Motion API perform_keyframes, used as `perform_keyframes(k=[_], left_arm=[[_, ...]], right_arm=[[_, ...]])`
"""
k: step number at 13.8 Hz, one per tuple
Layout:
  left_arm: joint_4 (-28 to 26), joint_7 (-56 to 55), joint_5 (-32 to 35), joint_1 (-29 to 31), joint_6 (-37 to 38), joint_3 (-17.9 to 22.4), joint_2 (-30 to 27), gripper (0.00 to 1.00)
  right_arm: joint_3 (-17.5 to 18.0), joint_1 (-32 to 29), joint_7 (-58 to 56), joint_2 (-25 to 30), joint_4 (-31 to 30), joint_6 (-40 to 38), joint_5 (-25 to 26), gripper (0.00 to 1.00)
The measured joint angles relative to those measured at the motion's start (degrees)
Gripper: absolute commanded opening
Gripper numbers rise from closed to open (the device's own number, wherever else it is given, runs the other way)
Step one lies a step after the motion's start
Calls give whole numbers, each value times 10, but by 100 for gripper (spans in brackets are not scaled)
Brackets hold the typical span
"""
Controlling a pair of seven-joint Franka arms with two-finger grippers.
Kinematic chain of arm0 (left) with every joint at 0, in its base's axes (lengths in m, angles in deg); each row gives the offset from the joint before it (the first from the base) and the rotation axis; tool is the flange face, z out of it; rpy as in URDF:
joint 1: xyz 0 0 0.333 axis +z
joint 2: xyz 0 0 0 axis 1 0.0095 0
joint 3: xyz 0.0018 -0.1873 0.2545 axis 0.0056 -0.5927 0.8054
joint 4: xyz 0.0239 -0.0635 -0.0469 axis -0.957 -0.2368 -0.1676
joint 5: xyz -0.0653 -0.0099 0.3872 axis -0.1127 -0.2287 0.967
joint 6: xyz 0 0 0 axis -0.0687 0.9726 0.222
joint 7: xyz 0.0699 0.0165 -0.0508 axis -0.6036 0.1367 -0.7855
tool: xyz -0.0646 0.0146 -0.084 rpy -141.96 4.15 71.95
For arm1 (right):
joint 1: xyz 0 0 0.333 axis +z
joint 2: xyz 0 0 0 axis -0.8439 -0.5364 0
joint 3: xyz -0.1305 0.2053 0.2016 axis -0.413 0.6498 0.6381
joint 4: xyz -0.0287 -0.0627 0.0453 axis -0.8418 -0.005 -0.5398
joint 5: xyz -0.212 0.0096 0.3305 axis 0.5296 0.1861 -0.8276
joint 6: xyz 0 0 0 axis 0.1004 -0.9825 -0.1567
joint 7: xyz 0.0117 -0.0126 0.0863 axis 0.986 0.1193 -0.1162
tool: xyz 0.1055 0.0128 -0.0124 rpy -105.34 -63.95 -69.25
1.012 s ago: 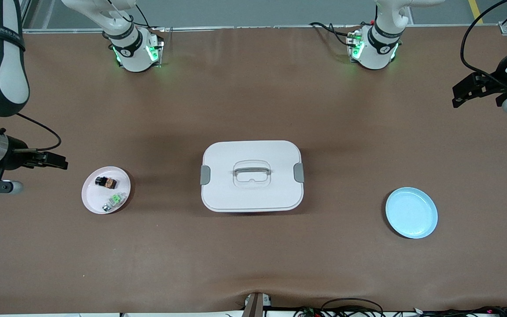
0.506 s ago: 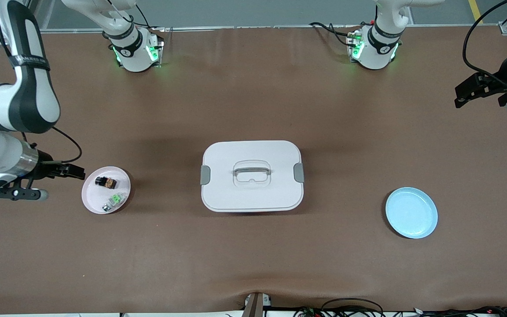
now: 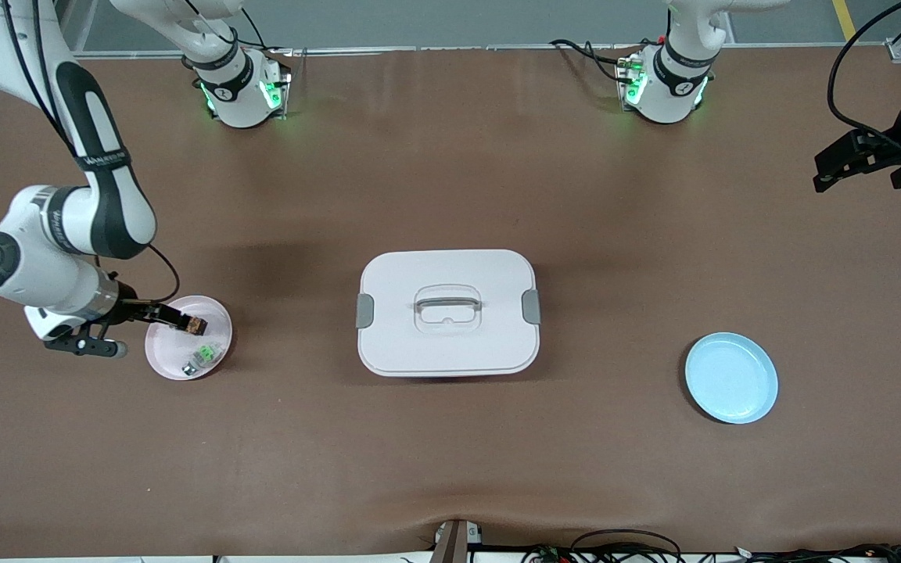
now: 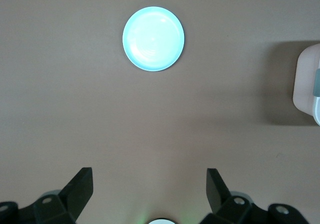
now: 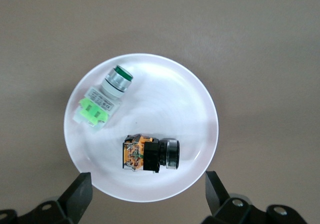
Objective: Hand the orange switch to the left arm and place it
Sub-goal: 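Move the right gripper over the black-orange switch on the pink plate, then lower the right gripper and grasp the black-orange switch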
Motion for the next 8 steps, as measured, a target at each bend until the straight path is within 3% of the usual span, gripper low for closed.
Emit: perform_keyframes(k=[8], left_arm=[[0,0,0,-1,0,-2,0,100]], right_arm=[[0,-4,21,-30,-1,21,-4,100]])
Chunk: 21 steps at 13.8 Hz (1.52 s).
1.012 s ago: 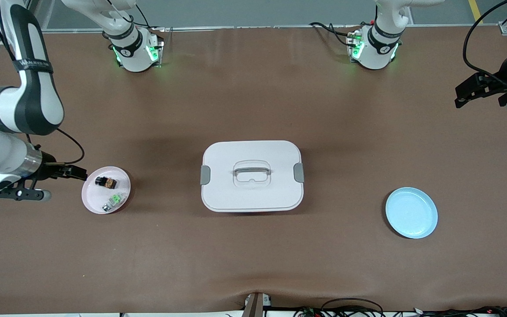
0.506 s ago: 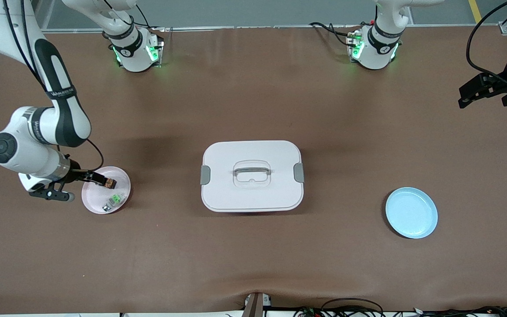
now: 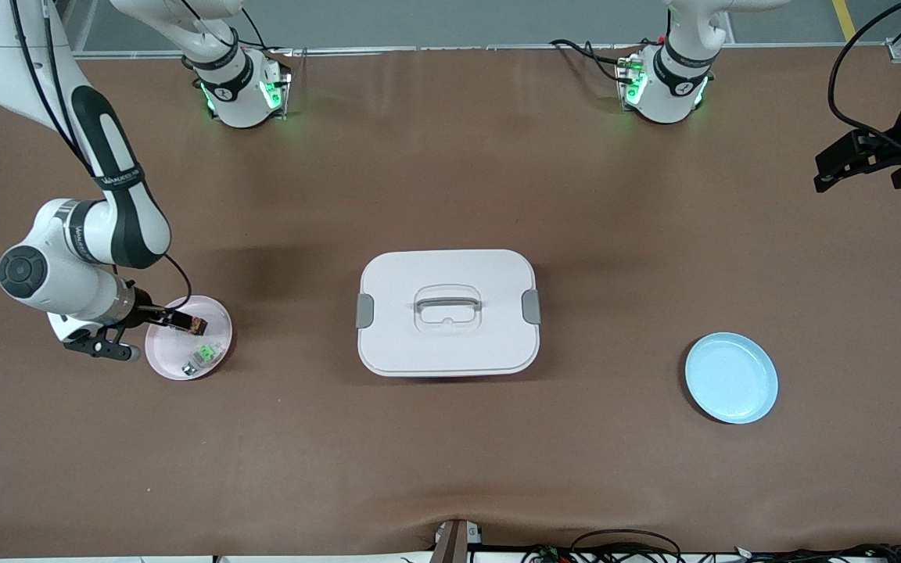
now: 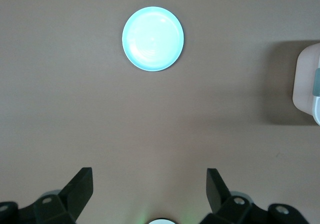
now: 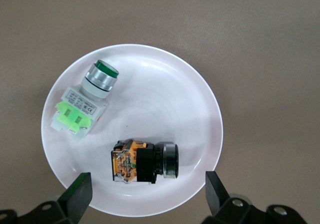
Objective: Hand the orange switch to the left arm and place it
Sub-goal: 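Lower the right gripper and grasp the black-orange switch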
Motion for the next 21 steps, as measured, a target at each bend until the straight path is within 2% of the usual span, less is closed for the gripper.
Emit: perform_keyframes(k=[4,13,21], left_arm=[[0,1,0,0,0,-1,0,100],[0,2,0,-4,1,-5,1,100],[2,2,0,-4,5,-5,0,100]], right_arm=[[1,0,0,-20,0,5,-19,100],[4,6,0,-47,0,44,-19,100],[4,6,0,-57,0,48,-19,100]])
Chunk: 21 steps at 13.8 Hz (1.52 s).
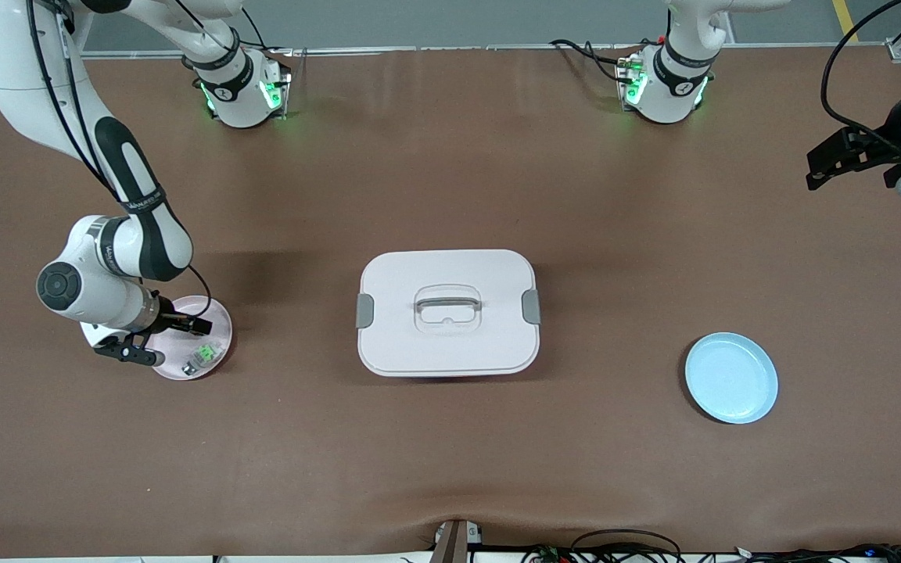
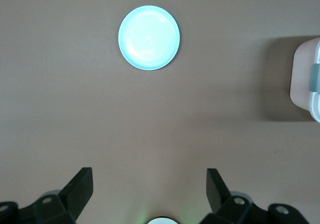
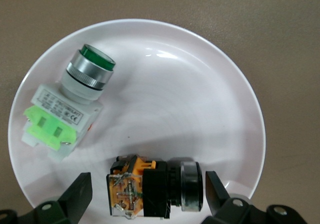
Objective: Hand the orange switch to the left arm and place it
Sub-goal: 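Lower the right gripper and grasp the black-orange switch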
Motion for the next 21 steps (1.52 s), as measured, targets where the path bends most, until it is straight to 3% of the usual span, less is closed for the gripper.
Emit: perform_keyframes(k=[4,5,7,8,16,21], left_arm=[[0,0,0,0,0,0,0,100],[0,0,0,0,0,0,0,100],[0,0,0,0,0,0,0,100],[0,0,0,0,0,0,0,100],[0,-1,-1,-1,0,-15,0,100],[0,-1,-1,-1,1,-15,0,100]], right_arm=[[0,0,-1,-2,0,0,0,100],[0,0,-1,-3,0,0,0,93],[0,0,-1,-6,0,0,0,27],[0,0,-2,-7,0,0,0,0],[-1,-1,1,-8,10,-36,-17,0],[-1,-1,48,-6,97,-203,-87,0]])
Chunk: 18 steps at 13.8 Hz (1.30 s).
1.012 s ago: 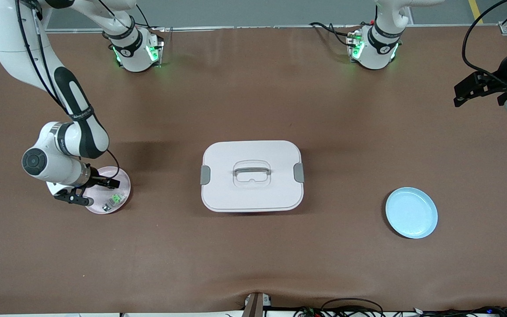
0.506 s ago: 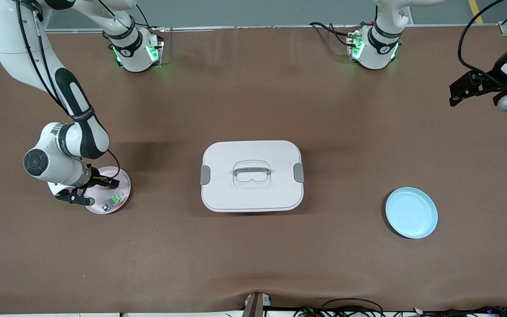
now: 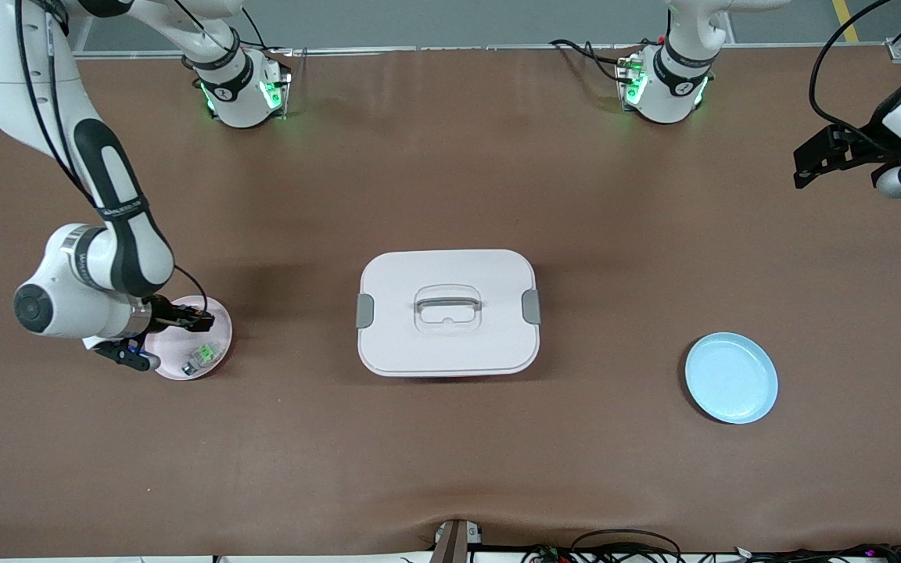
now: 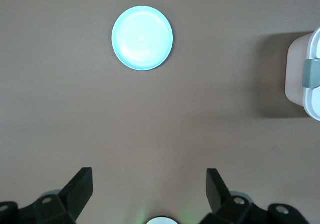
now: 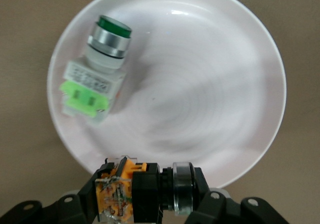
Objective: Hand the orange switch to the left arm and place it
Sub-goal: 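Lower the right gripper and grasp the black-orange switch, then lift the switch over the white box while the left gripper approaches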
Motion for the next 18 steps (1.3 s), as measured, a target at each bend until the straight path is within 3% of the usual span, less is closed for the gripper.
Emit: perform_keyframes(k=[10,18], left_arm=[[1,0,0,0,0,0,0,100],[18,-18,-53,-1,0,-7,0,100]], right_arm=[[9,58,247,38,78,-165,-141,0],[12,205,543,45,178,-167,-210,0]])
